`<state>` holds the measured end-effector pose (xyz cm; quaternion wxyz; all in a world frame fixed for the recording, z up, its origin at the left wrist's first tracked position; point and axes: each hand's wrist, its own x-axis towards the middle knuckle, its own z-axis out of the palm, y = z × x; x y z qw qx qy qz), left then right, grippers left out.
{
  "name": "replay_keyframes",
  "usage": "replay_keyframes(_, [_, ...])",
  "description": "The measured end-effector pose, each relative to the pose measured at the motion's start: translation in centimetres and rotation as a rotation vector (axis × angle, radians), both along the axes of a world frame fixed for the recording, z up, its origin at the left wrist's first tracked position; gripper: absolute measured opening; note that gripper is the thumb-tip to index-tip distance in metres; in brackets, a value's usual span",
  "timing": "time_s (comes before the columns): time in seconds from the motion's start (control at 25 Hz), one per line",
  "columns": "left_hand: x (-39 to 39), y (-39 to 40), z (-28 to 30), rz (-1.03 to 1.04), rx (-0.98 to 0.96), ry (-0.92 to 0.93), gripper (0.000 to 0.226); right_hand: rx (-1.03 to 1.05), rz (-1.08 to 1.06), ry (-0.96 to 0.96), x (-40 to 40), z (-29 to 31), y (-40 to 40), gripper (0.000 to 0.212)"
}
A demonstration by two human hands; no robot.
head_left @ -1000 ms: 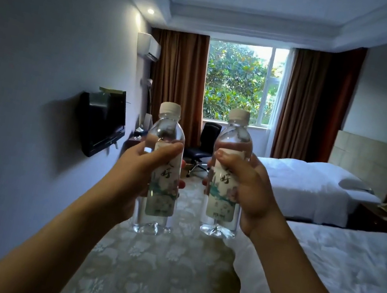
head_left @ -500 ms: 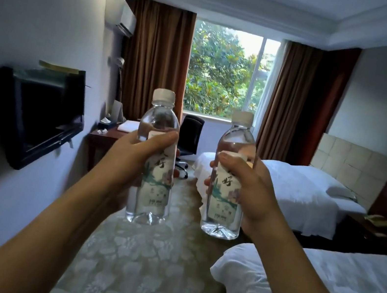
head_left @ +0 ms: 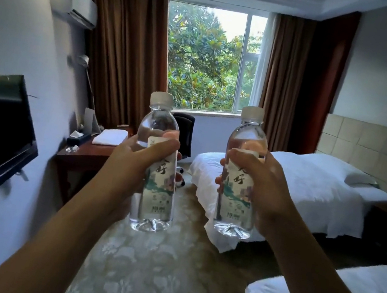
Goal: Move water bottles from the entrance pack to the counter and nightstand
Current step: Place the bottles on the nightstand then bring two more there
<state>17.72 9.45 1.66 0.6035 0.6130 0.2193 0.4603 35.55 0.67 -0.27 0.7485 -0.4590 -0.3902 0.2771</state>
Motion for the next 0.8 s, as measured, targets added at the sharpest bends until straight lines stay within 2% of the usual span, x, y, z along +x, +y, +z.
replay_keyframes(0.16, [5.7, 11.0, 1.7, 0.003, -0.001, 0.023, 0.050, 0.004, 0.000, -0.039, 5.4, 2.2, 11.0, 0.021])
replay_keyframes(0.4, [13.9, 29.3, 2.1, -0.066, -0.006, -0.044, 0.041, 0.009, -0.007, -0.139, 13.8, 3.9, 27.1, 0.012])
replay_keyframes(0.48, [17.4, 35.8, 1.2, -0.098, -0.012, -0.056, 0.047, 0.020, -0.051, -0.145, 16.7, 3.5, 32.6, 0.008])
replay_keyframes(0.68, [27.2, 50.5, 1.8, -0.253, 0.008, -0.034, 0.049, -0.016, -0.209, -0.177, 23.8, 3.6, 45.8, 0.029])
replay_keyframes(0.8, [35.2, 56.9, 3.4, -0.381, 0.012, -0.022, 0.049, -0.035, -0.354, -0.167, 29.1, 4.3, 50.4, 0.027])
